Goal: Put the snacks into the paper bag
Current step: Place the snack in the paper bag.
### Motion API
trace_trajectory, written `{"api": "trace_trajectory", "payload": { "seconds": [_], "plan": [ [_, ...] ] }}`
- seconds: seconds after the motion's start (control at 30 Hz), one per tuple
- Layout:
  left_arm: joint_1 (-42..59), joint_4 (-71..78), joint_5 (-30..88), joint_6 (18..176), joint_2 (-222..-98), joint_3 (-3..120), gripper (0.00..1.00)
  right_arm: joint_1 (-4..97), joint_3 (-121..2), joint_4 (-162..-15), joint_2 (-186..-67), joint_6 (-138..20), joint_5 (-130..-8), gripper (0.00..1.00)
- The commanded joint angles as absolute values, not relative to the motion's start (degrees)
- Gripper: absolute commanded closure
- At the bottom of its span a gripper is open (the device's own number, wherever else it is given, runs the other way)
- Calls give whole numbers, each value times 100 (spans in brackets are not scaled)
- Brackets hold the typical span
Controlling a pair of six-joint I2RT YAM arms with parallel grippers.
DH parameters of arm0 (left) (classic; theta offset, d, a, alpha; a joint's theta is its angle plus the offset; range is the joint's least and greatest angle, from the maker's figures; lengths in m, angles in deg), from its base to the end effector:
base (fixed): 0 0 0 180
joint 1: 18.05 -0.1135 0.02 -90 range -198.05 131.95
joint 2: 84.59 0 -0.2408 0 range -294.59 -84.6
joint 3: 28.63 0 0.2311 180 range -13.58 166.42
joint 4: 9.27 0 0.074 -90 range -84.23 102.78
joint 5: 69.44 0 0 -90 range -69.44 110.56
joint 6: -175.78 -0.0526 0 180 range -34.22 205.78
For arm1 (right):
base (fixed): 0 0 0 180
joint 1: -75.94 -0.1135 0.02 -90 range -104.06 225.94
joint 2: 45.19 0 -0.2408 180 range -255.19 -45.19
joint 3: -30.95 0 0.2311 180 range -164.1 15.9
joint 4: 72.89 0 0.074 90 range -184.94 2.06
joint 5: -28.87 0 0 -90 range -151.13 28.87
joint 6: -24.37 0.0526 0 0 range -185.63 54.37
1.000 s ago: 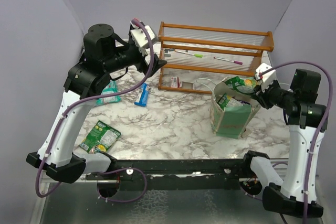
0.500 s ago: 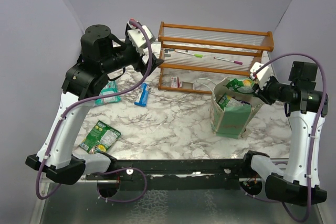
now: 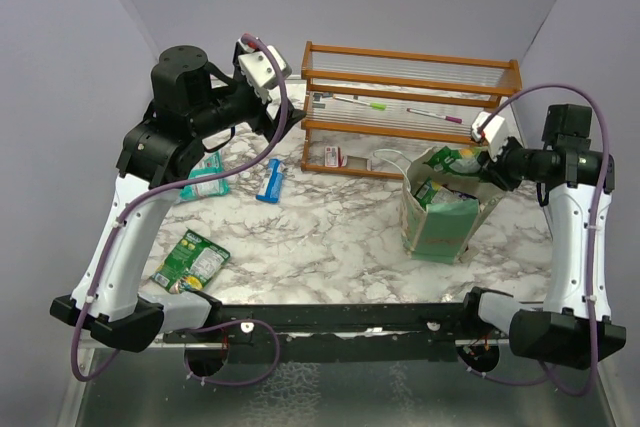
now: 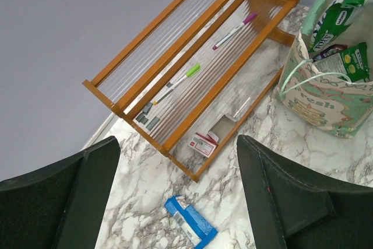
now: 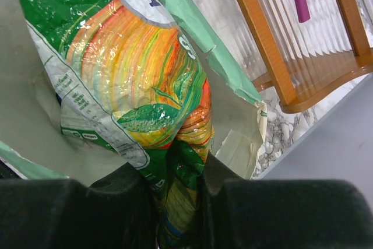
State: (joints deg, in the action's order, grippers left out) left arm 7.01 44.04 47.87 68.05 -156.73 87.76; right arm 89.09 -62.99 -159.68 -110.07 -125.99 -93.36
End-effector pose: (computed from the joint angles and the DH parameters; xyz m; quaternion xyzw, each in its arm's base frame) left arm 0.1990 -0.1197 0.4849 0.4123 0.6324 -0.2195 0.6179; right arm 0.1846 -0.0143 0.3436 -0.4402 0.8148 0.0539 0.3735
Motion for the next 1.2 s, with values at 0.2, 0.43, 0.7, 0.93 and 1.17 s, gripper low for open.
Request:
{"api": "trace_trajectory", "payload": {
  "seconds": [0.2, 0.43, 0.7, 0.93, 1.17],
  "plan": [
    [599, 4310, 4812, 6858, -15667, 8640, 16, 8777, -6147, -15619, -11233, -12657, -9496, 86],
    [569, 4324, 4822, 6851, -15634, 8597, 16, 8367, -5910, -15339, -11249, -12276, -9276, 84],
    [533, 4386, 4855, 6803, -15527, 8521, 16, 7844, -5583, -14900, -11289, -11752, -8596, 84],
    [535, 4404, 4860, 6792, -15500, 8456, 16, 7814, -5721, -14920, -11316, -11739, -8204, 81],
    [516, 4431, 4856, 6766, -15460, 8434, 16, 7814, -5698, -14827, -11269, -11790, -7695, 77]
  ]
}}
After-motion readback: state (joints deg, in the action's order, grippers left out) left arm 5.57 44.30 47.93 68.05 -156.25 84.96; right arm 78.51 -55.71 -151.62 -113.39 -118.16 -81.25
